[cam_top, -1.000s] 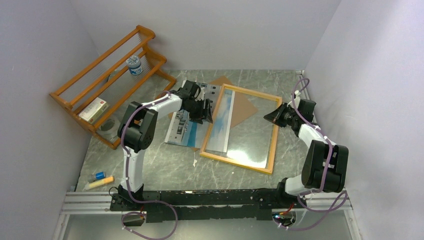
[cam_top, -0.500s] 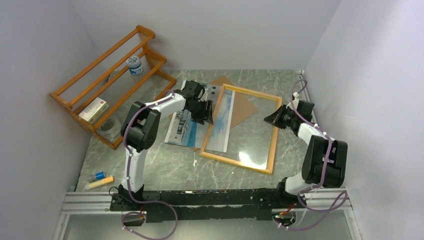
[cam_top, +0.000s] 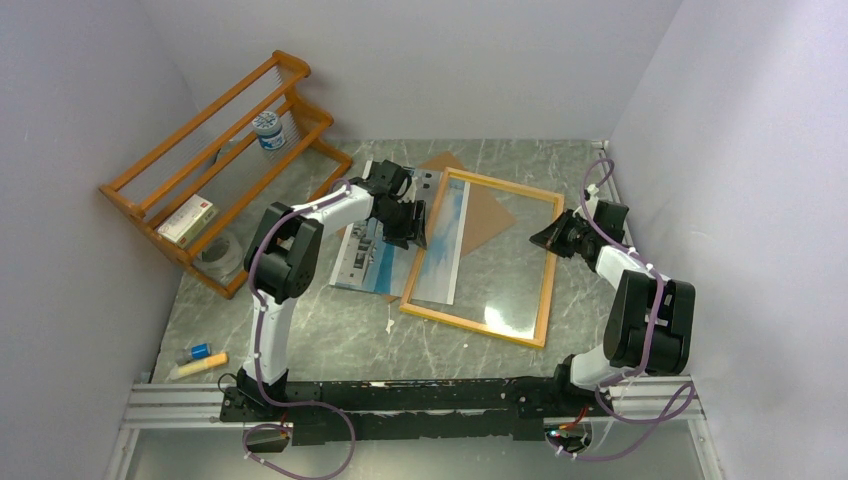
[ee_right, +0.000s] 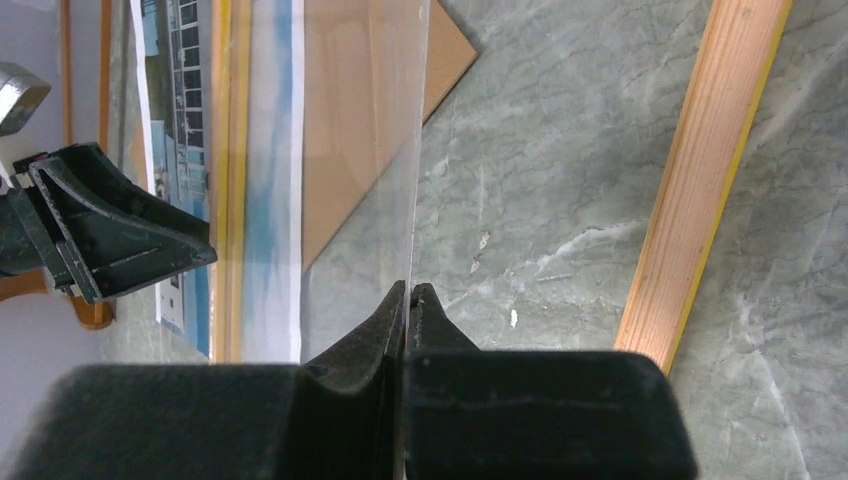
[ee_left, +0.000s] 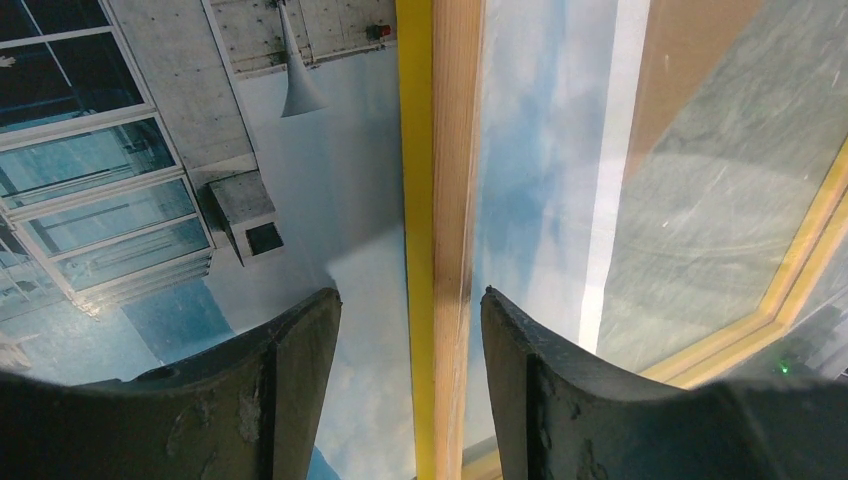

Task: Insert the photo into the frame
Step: Place the photo frame item in the photo frame.

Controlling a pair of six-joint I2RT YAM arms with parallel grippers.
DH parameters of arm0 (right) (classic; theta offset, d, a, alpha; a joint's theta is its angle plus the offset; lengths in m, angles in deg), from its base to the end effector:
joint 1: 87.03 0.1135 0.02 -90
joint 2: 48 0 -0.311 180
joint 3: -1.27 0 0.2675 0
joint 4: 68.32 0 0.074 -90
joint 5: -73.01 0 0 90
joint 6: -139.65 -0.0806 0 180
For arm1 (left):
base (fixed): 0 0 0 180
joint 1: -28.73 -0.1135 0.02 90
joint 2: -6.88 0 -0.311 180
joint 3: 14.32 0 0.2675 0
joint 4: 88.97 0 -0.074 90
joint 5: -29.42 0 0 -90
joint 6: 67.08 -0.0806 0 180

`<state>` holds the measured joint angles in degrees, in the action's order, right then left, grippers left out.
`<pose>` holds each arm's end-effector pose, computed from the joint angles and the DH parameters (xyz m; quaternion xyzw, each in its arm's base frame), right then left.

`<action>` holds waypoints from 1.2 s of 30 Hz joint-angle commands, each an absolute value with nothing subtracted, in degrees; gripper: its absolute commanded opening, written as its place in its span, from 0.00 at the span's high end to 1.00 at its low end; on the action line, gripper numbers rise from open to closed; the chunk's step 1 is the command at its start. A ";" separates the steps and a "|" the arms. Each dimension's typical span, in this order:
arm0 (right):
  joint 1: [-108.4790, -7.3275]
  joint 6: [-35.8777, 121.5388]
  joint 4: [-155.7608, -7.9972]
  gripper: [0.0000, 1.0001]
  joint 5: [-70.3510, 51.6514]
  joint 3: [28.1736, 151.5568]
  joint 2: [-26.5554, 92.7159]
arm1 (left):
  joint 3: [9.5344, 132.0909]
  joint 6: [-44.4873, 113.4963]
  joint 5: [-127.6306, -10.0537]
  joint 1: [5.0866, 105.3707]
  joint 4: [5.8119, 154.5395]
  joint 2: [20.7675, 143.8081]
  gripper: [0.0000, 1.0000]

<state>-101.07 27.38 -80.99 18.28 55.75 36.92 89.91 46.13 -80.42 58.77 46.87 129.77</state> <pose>0.3267 -0.0337 0.1922 0.1579 0.8684 0.3044 0.3582 0.4285 -0.2794 0.1558 0.0974 0.9534 -0.2534 0.1319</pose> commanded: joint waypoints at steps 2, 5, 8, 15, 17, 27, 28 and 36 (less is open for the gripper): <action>-101.35 29.34 -79.13 1.00 16.04 58.16 35.62 | 88.38 44.36 -76.14 59.41 43.10 135.09 0.39; -101.36 30.01 -79.56 0.99 16.82 58.69 36.20 | 88.29 44.32 -76.02 59.48 43.09 135.20 0.39; -101.35 30.85 -80.16 0.99 17.48 59.69 36.99 | 88.05 44.28 -76.09 59.52 43.09 135.35 0.39; -100.41 32.69 -81.10 0.99 17.82 61.85 38.26 | 87.59 44.20 -76.11 59.75 43.00 135.54 0.40; -100.18 33.11 -81.11 0.99 18.04 62.00 38.29 | 87.59 44.11 -76.18 59.75 42.92 135.63 0.40; -99.34 33.09 -81.00 0.95 19.38 62.24 39.09 | 87.41 44.09 -76.75 59.82 42.98 135.69 0.40; -99.34 32.82 -81.09 0.93 19.32 62.36 39.28 | 87.41 44.10 -76.83 59.83 43.00 135.65 0.40; -99.18 29.91 -81.11 0.78 17.86 63.27 41.33 | 86.42 44.05 -77.95 59.86 44.19 134.39 0.42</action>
<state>-99.61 30.64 -82.15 17.97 61.02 40.77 90.17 46.08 -80.31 58.79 46.54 130.14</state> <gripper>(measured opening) 0.185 0.582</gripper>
